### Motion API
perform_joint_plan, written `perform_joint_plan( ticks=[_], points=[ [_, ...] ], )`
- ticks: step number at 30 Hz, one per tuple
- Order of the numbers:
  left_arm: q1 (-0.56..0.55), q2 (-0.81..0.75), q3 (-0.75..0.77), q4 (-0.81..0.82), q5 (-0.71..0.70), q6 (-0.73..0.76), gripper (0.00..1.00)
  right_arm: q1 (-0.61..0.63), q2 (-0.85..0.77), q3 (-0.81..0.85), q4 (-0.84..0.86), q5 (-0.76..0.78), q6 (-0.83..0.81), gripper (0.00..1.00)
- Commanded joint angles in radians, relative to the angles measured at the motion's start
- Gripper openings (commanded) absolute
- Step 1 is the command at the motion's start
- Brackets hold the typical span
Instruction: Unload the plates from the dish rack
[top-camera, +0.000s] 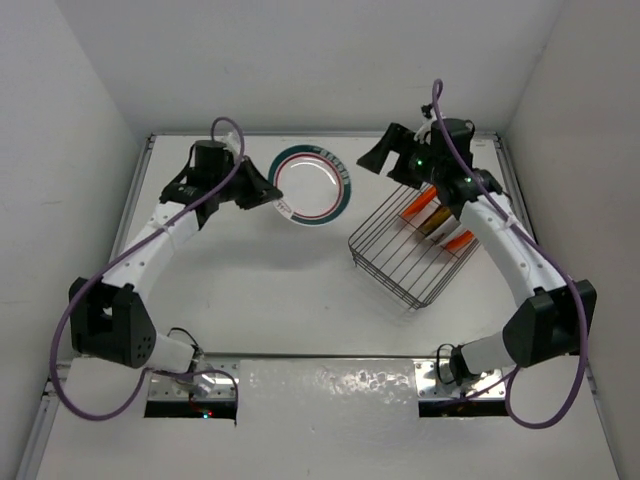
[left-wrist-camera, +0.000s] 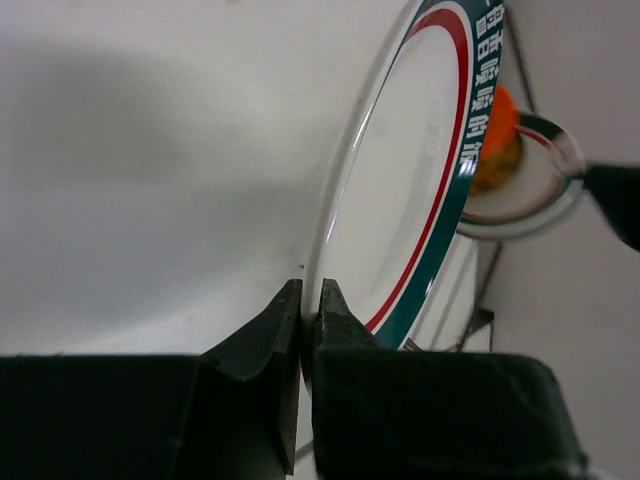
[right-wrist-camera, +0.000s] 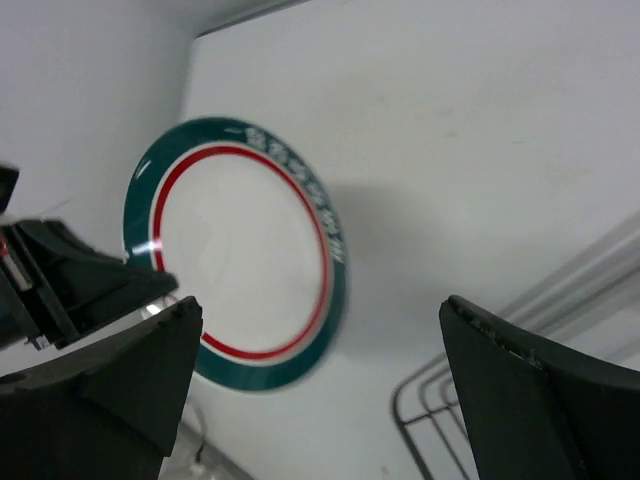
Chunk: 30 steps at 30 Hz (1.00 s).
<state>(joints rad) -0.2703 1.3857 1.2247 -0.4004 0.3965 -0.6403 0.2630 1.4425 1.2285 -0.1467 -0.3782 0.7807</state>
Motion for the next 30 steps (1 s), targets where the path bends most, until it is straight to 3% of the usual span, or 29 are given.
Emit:
perform_joint_plan(
  ticks=[1, 5, 8, 13, 14, 16, 17, 18, 20, 24, 27, 29, 30],
  points=[
    [0.132, 0.065, -0.074, 0.09, -0.051, -0.065, 0.0, -0.007, 0.004, 0.195, -0.487, 0.497, -0.104, 0.99],
    [0.177, 0.224, -0.068, 0.175, -0.033, -0.006, 0.0, -0.007, 0.036, 0.397, -0.78, 0.782, -0.162, 0.99],
    [0.189, 0.33, -0.027, 0.199, -0.039, 0.04, 0.0, -0.019, 0.071, 0.529, -0.93, 0.89, -0.202, 0.99],
    [0.227, 0.487, 0.044, 0.186, -0.033, 0.064, 0.02, -0.178, 0.136, 0.597, -1.054, 0.829, -0.219, 0.99],
    [0.232, 0.525, 0.062, 0.183, -0.028, 0.064, 0.18, -0.186, 0.142, 0.595, -1.062, 0.84, -0.225, 0.99],
    [0.243, 0.559, 0.084, 0.155, -0.039, 0.062, 0.36, -0.199, 0.148, 0.594, -1.061, 0.872, -0.233, 0.99],
    [0.244, 0.575, 0.097, 0.129, -0.048, 0.06, 0.59, -0.206, 0.162, 0.595, -1.059, 0.883, -0.238, 0.98],
    [0.247, 0.578, 0.102, 0.118, -0.057, 0.06, 0.66, -0.215, 0.171, 0.598, -1.058, 0.887, -0.241, 0.97],
    [0.246, 0.556, 0.098, 0.083, -0.1, 0.06, 0.96, -0.225, 0.196, 0.597, -1.053, 0.9, -0.242, 0.91],
    [0.246, 0.452, 0.104, -0.047, -0.278, 0.071, 1.0, -0.235, 0.232, 0.603, -0.998, 0.884, -0.253, 0.72],
    [0.246, 0.347, 0.096, -0.139, -0.364, 0.097, 1.0, -0.235, 0.277, 0.655, -1.008, 0.886, -0.248, 0.63],
    [0.246, 0.287, 0.079, -0.164, -0.378, 0.135, 1.0, -0.235, 0.286, 0.657, -0.998, 0.871, -0.242, 0.58],
    [0.246, 0.229, 0.062, -0.172, -0.38, 0.146, 1.0, -0.235, 0.295, 0.651, -0.984, 0.865, -0.242, 0.51]
  ],
)
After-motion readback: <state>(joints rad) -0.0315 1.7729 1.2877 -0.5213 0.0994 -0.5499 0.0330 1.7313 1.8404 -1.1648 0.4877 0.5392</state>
